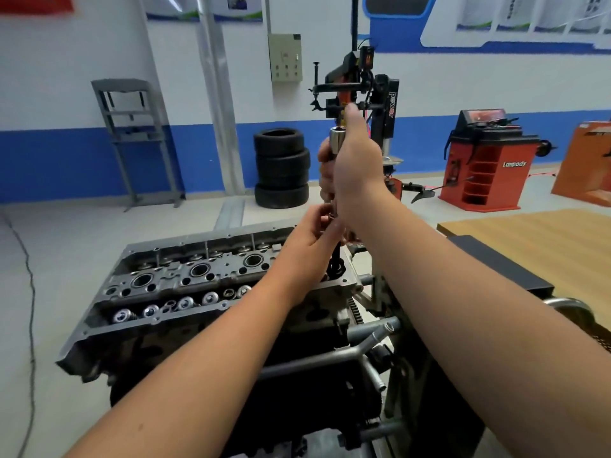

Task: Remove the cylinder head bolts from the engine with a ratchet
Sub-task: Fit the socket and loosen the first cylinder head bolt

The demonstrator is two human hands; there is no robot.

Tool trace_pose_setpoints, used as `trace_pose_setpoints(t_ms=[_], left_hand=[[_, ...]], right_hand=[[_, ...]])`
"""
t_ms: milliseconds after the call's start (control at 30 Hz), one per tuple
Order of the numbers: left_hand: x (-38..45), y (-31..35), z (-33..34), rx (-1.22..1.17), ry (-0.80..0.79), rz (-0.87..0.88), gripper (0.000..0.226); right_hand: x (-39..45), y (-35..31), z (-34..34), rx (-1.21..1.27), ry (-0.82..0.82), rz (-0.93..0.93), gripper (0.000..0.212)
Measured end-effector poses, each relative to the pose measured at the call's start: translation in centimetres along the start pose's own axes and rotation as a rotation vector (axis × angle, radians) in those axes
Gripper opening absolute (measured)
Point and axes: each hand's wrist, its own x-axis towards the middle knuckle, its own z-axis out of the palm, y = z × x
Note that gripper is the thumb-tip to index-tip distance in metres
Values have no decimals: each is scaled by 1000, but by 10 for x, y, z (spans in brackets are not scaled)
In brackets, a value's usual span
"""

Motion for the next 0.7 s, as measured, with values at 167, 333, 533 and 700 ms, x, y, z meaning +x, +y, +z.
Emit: trace_pose_setpoints(t_ms=[167,333,533,700], left_hand=[[-1,1,0,-33,-11,-16,16],[2,0,1,62,24,34,6],[-2,0,-3,-79,-49,-29,19],[4,0,1,61,25,38,7]], right_hand=[[0,0,-9,-16,-187,-32,50],[-4,-2,11,-179,174,-171,32],[5,-12,-1,19,-255,33,50],[-7,9,10,-198,116,-275,38]])
